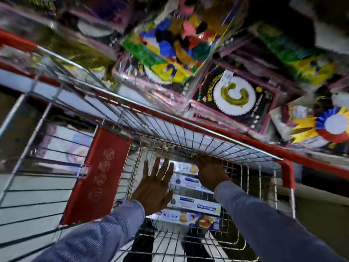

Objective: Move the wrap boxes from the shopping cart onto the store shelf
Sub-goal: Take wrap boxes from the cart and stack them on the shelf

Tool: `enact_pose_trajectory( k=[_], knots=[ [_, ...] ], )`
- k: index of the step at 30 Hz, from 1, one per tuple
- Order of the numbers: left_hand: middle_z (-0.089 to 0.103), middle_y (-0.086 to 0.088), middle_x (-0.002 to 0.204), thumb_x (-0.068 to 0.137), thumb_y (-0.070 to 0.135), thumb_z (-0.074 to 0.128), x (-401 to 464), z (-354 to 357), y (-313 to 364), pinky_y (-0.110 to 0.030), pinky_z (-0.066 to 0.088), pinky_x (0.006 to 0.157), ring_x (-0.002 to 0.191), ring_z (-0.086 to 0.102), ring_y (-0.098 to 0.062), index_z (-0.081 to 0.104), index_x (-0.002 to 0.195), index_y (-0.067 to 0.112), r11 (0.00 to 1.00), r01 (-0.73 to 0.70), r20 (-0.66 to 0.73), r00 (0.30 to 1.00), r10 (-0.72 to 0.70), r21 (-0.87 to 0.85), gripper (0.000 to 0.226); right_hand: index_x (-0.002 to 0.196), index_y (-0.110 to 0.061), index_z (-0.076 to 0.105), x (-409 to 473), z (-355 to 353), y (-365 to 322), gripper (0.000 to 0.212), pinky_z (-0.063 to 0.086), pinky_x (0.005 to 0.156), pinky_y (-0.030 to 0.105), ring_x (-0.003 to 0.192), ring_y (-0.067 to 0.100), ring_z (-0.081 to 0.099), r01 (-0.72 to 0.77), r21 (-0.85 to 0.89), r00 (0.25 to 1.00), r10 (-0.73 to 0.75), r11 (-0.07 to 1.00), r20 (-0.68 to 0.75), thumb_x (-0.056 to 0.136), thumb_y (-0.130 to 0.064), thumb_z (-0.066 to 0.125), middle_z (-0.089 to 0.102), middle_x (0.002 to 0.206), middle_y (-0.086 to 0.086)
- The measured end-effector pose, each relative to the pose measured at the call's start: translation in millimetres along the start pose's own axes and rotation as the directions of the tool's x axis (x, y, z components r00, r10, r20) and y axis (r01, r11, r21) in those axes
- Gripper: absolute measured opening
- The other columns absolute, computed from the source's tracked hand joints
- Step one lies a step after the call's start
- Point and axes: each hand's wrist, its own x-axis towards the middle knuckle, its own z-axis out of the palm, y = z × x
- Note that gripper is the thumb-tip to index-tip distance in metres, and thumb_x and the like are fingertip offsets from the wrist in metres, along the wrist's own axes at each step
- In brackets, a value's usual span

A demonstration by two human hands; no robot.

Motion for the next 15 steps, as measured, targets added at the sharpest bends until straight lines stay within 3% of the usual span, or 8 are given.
enact_pose_trajectory(
  k=[4,7,11,15],
  knots=[
    [0.03,-0.022,0.162,0.096,0.041,0.053,21.4,37.9,-4.6,-0.069,0.022,0.117,0.148,0.025,-0.048,0.029,0.154,0.001,0.994,-0.104,0.042,0.994,0.105,-0.01,0.074,0.156,-0.015,0.019,34.4,17.6,2.9,0.072,0.035,0.116,0.048,0.146,0.034,0.033,0.036,0.02,0.994,-0.038,0.999,0.103,0.093,-0.019,0.054,0.03,0.161,0.012],
    [0.026,-0.021,0.164,0.102,0.032,0.045,33.9,66.3,2.2,-0.059,0.013,0.125,0.151,0.023,-0.042,0.022,0.156,0.003,0.982,-0.187,0.163,0.968,0.189,-0.029,0.065,0.151,-0.013,0.029,47.7,30.8,5.0,0.065,0.05,0.102,0.047,0.129,0.035,0.055,0.072,-0.022,0.991,-0.069,0.997,0.11,0.092,-0.018,0.057,0.054,0.145,0.014],
    [0.026,-0.025,0.162,0.1,0.014,0.045,49.4,80.3,12.9,-0.051,0.013,0.127,0.149,0.025,-0.042,0.015,0.156,0.0,0.976,-0.218,0.249,0.944,0.216,-0.021,0.065,0.133,-0.01,0.048,49.0,21.2,6.6,0.05,0.052,0.088,0.044,0.114,0.038,0.062,0.08,-0.076,0.996,-0.082,0.994,-0.023,0.084,-0.015,0.059,0.064,0.127,0.016],
    [0.026,-0.023,0.162,0.093,-0.005,0.046,64.7,92.6,27.3,-0.052,0.013,0.127,0.149,0.025,-0.043,0.014,0.156,0.001,0.984,-0.177,0.224,0.959,0.172,0.005,0.071,0.131,-0.007,0.053,30.5,4.4,7.6,0.057,0.055,0.079,0.042,0.102,0.04,0.067,0.092,-0.097,0.982,-0.106,0.991,-0.153,0.075,-0.011,0.061,0.069,0.114,0.018]
  ],
)
